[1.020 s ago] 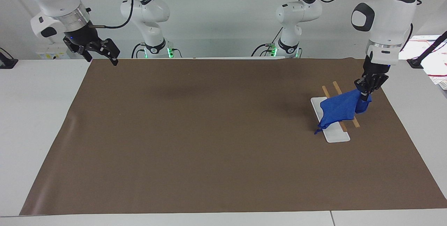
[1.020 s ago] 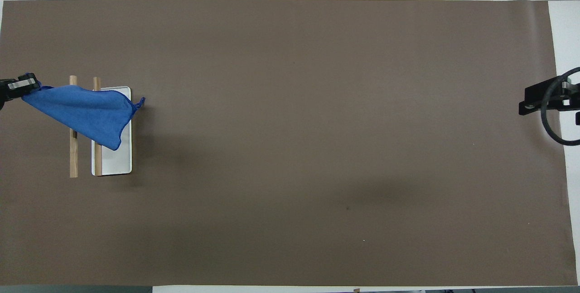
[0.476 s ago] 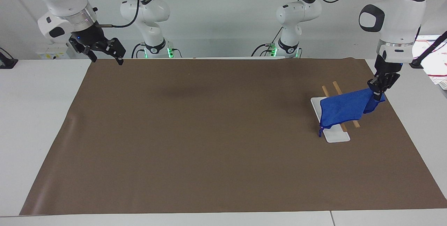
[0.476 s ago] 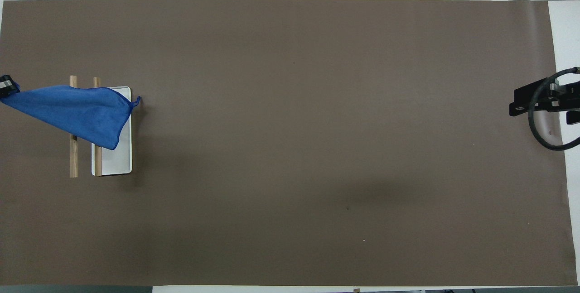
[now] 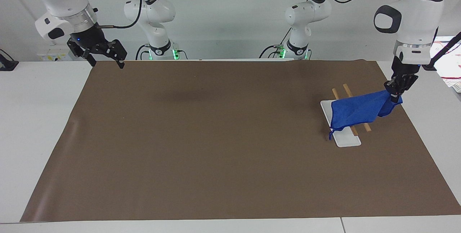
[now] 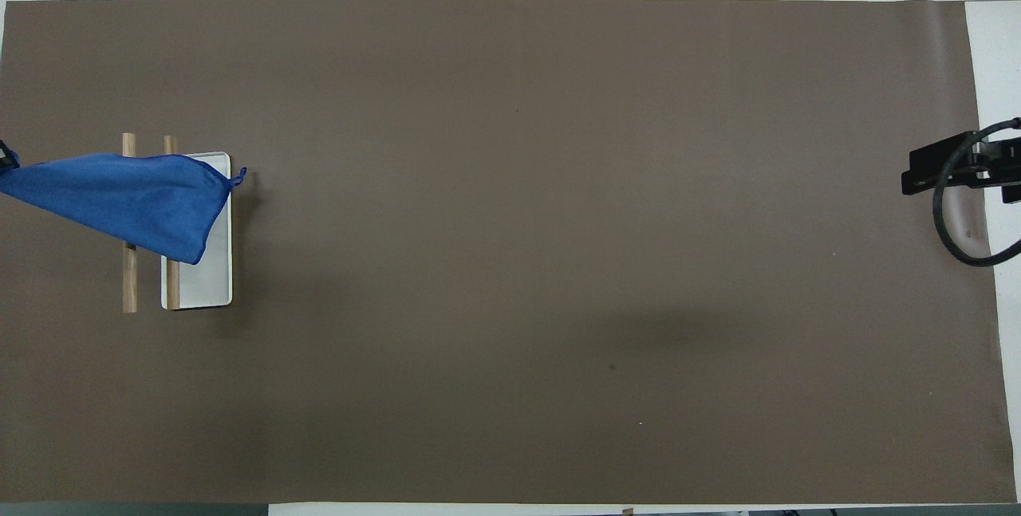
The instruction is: Right arm passes towel to left arm to hang
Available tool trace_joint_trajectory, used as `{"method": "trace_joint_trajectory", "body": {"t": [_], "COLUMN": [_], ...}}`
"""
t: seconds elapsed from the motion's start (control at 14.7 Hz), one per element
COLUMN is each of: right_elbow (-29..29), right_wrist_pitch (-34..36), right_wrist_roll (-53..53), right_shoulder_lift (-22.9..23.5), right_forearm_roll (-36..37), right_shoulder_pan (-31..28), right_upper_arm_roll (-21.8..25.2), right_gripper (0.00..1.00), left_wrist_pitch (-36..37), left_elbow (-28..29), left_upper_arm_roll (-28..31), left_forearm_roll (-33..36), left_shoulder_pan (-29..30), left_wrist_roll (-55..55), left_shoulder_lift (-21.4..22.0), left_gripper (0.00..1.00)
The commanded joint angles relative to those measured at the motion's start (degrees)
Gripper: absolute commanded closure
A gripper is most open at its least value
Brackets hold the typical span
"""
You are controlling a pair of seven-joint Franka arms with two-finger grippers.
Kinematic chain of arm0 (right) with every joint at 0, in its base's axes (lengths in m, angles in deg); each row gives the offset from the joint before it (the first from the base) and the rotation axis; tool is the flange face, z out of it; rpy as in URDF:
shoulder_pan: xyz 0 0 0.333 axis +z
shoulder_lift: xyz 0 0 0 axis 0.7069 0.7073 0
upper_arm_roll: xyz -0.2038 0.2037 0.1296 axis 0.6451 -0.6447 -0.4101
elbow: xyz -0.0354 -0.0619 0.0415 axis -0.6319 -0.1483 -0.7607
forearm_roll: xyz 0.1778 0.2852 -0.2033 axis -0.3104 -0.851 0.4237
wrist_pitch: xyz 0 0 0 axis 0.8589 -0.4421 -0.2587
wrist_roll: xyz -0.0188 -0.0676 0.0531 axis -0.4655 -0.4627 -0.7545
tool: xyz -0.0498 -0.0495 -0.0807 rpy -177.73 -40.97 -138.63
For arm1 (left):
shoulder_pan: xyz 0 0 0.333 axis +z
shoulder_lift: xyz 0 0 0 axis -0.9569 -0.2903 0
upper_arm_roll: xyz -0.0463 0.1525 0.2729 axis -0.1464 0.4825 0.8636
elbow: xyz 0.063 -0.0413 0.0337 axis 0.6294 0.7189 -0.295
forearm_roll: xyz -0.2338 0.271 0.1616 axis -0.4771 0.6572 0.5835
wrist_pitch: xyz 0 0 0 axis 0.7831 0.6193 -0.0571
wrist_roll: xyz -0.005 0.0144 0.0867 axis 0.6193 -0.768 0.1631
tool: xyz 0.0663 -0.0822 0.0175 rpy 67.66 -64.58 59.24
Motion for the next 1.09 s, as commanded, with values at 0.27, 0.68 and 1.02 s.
{"method": "trace_joint_trajectory", "body": {"t": [0.27,0.68,1.02], "right_elbow": [-2.2,-0.79,-0.88], "right_wrist_pitch": [-1.29,0.47,0.12], "right_wrist_roll": [-1.85,-2.11,-2.2], "right_shoulder_lift": [-1.71,-1.18,-1.18], "right_forearm_roll": [1.18,1.01,0.74], "right_shoulder_pan": [-0.21,-0.03,-0.03], "right_upper_arm_roll": [-0.08,-0.08,-0.17], "right_gripper": [0.0,0.0,0.0], "left_wrist_pitch": [1.88,5.39,18.55], "left_elbow": [1.92,0.25,-6.51], "left_upper_arm_roll": [-0.26,-0.26,-0.79], "left_forearm_roll": [0.93,0.93,0.5], "left_shoulder_pan": [0.67,1.99,-0.81], "left_wrist_roll": [1.26,1.35,2.23], "left_shoulder_lift": [2.03,1.68,-0.25], "left_gripper": [0.0,0.0,0.0]}}
